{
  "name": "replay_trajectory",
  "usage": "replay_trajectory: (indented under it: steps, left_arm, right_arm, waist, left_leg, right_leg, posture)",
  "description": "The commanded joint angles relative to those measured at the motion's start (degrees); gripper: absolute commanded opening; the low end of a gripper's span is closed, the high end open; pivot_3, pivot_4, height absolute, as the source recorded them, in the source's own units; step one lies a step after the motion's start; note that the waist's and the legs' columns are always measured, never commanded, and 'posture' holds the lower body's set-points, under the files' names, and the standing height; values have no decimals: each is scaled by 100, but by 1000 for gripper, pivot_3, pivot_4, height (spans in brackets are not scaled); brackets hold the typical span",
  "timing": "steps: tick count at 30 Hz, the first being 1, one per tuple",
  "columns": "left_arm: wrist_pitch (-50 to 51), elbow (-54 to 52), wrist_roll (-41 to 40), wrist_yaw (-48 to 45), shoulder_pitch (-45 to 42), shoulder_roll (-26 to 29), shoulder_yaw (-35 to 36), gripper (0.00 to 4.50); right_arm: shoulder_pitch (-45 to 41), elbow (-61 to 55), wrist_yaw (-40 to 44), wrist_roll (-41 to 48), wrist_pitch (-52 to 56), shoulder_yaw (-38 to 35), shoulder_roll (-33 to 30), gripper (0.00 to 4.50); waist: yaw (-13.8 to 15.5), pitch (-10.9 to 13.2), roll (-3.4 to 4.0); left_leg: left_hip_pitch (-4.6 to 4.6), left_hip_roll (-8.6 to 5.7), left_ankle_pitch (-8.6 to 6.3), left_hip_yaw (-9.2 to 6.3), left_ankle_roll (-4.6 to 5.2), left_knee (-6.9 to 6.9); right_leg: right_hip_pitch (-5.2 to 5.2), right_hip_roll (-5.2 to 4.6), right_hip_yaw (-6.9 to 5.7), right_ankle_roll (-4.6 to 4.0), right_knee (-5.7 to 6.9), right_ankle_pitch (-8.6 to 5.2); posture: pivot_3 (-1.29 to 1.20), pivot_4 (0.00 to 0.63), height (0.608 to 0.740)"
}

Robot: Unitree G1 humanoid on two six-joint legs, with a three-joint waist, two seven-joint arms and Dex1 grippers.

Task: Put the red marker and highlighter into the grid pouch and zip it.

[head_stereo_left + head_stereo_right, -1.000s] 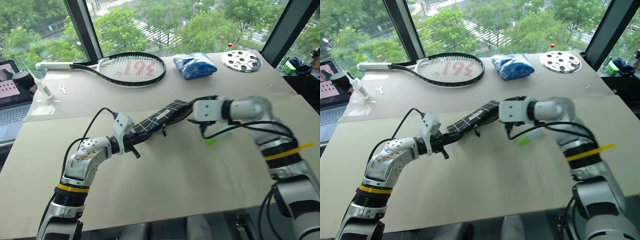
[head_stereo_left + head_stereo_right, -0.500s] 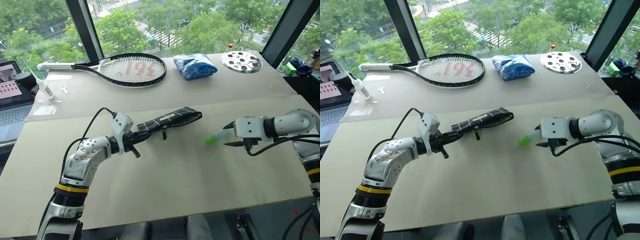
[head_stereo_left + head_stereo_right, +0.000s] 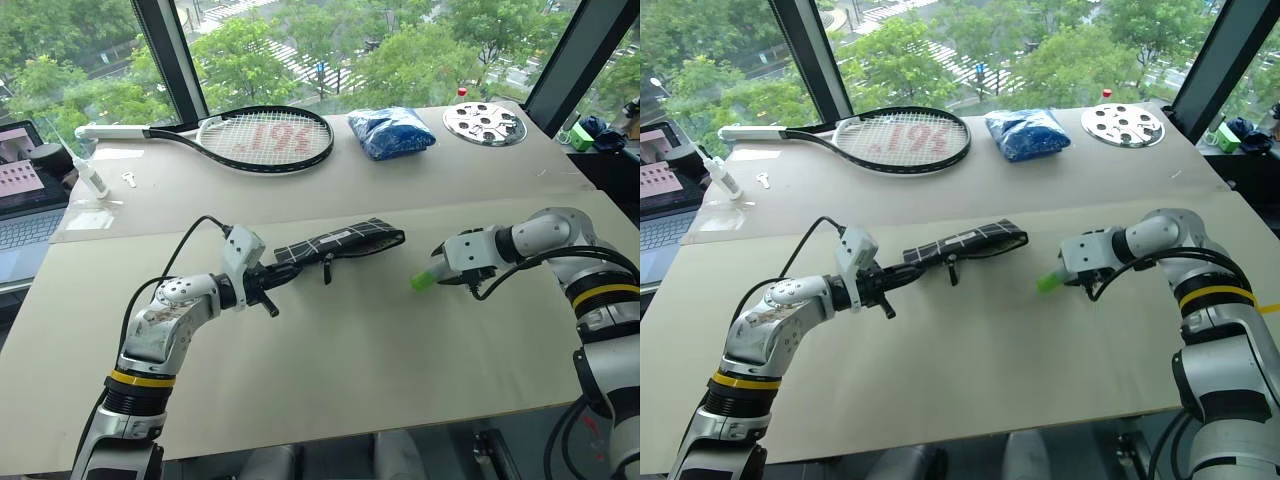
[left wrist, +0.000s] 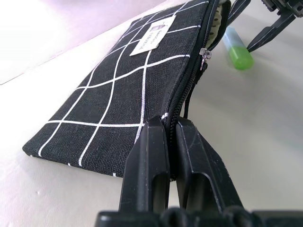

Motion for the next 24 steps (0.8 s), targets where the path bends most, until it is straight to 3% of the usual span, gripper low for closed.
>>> replay_trajectory:
  steps: [1, 6, 9, 12, 14, 21, 24]
  left_arm:
    - [25, -256, -125, 60, 21, 34, 148, 0]
    - [44, -319, -144, 142, 56, 22, 202, 0]
    - [79, -399, -164, 185, 119, 35, 241, 0]
    - [102, -433, -186, 225, 146, 49, 259, 0]
    - [105, -432, -201, 232, 138, 55, 253, 0]
    - [66, -329, -198, 213, 31, 31, 163, 0]
    - [59, -309, -199, 201, 20, 25, 147, 0]
  right_arm:
    - [-270, 359, 440, -271, -200, 312, 152, 2994]
    - [-519, 730, 658, -539, -344, 571, 419, 2994]
    - [-624, 882, 756, -584, -312, 609, 522, 2439]
    - [-644, 941, 932, -563, -276, 585, 498, 1424]
    - [-602, 938, 1073, -504, -242, 544, 462, 1014]
    - [-505, 663, 476, -313, 153, 133, 290, 1014]
    - [-173, -219, 815, 352, 726, -330, 118, 1014]
  waist:
    - [-4, 0, 0]
    - [-19, -1, -1]
    - [-43, -2, -3]
    - [-75, -3, -5]
    - [-75, -3, -5]
    - [-73, -3, -5]
    - [-73, -3, -5]
  left_leg:
    - [0, 0, 0, -1, 0, 0]
    - [5, 2, -1, -9, -1, 0]
    - [8, 4, -2, -20, -4, 0]
    - [9, 6, -3, -29, -5, 0]
    - [9, 5, -3, -34, -6, 0]
    - [9, 4, -4, -37, -6, 0]
    - [9, 4, -4, -37, -6, 1]
  right_leg:
    - [0, 0, 0, 0, 0, 0]
    - [4, 2, -1, 0, 1, 0]
    - [5, 5, -1, 0, 2, 0]
    - [6, 7, -1, -2, 3, 1]
    - [6, 7, 0, -2, 3, 1]
    - [6, 7, -1, -2, 3, 1]
    - [6, 6, 2, -5, 3, 3]
  posture:
    - [0, 150, 740]
    - [0, 150, 740]
    - [0, 150, 740]
    - [0, 150, 740]
    - [0, 150, 740]
    - [0, 150, 740]
    - [0, 150, 740]
